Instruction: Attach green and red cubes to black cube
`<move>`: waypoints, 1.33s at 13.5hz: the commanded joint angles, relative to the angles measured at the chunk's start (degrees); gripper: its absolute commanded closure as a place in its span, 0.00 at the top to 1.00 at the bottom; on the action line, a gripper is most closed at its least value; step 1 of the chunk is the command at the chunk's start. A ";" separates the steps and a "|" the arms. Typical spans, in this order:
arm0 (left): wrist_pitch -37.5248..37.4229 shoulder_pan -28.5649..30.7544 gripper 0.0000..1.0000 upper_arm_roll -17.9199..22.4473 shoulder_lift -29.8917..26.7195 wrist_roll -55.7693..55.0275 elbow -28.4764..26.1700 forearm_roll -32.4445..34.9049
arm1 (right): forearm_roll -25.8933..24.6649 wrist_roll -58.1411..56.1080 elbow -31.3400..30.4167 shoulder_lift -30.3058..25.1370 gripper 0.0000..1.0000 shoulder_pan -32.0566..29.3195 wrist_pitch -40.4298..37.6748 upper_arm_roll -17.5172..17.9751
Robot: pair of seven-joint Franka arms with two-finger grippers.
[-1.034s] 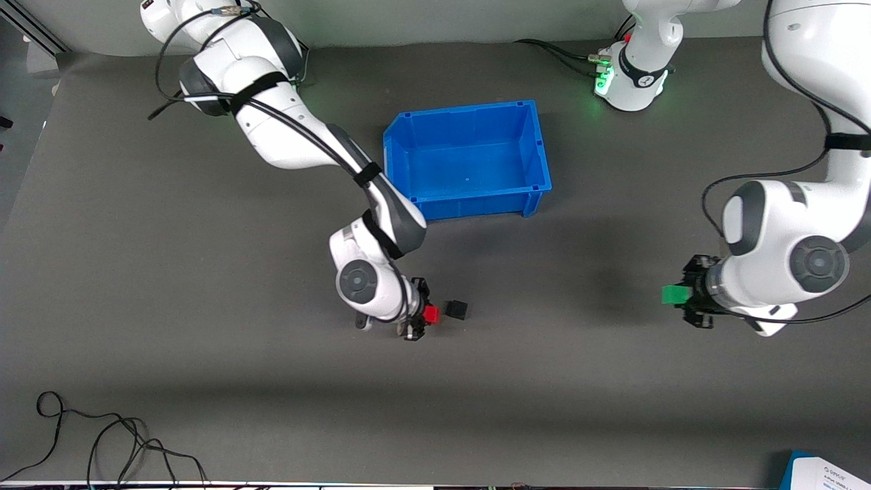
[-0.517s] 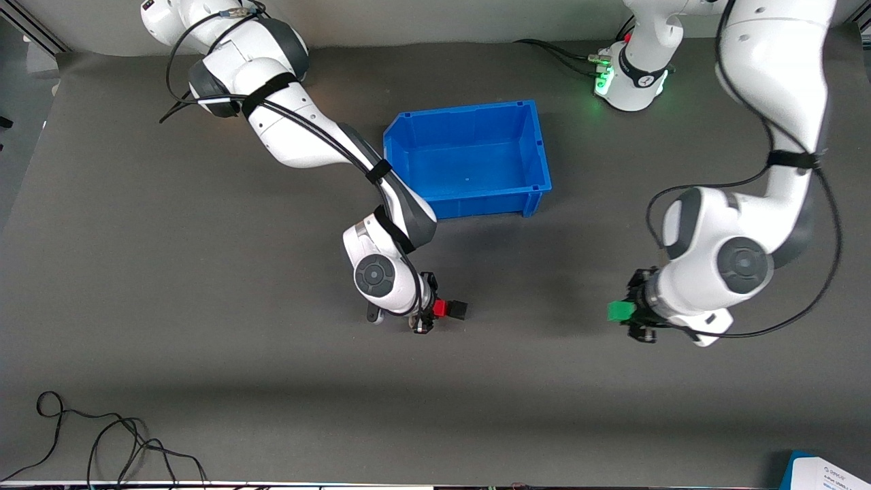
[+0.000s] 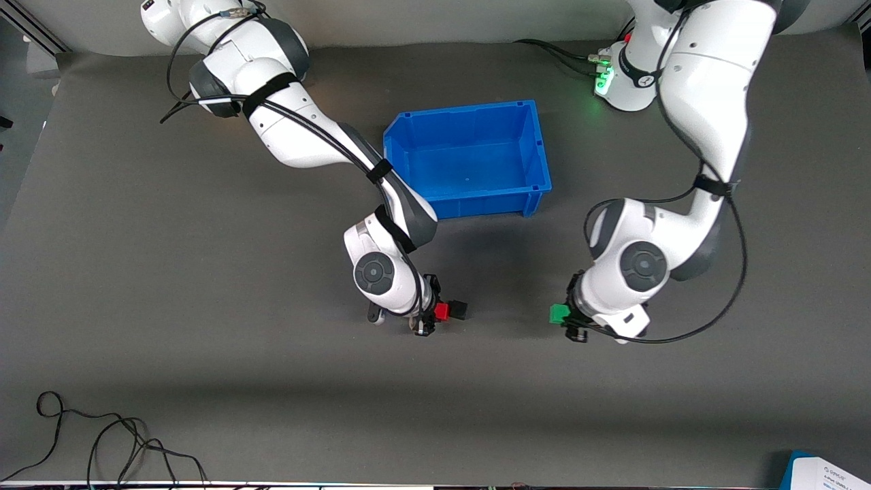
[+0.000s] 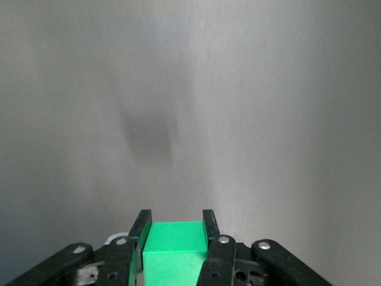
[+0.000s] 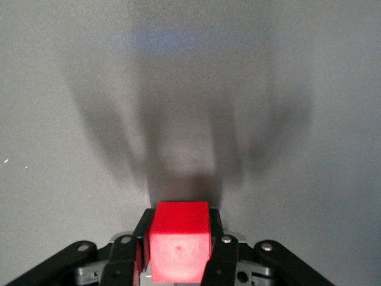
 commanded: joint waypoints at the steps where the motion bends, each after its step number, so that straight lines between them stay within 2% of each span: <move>1: 2.05 -3.00 0.00 0.93 2.47 -2.48 1.92 0.18 | -0.57 2.48 2.26 1.37 0.24 0.56 0.98 -0.24; 11: 8.82 -9.15 0.00 1.02 6.07 -4.59 1.92 0.09 | -0.39 2.56 2.53 1.90 0.25 0.56 2.92 0.63; 18: 10.76 -9.95 0.00 1.20 9.23 -4.59 4.38 0.36 | -0.48 4.24 2.26 1.90 0.25 0.56 3.00 1.43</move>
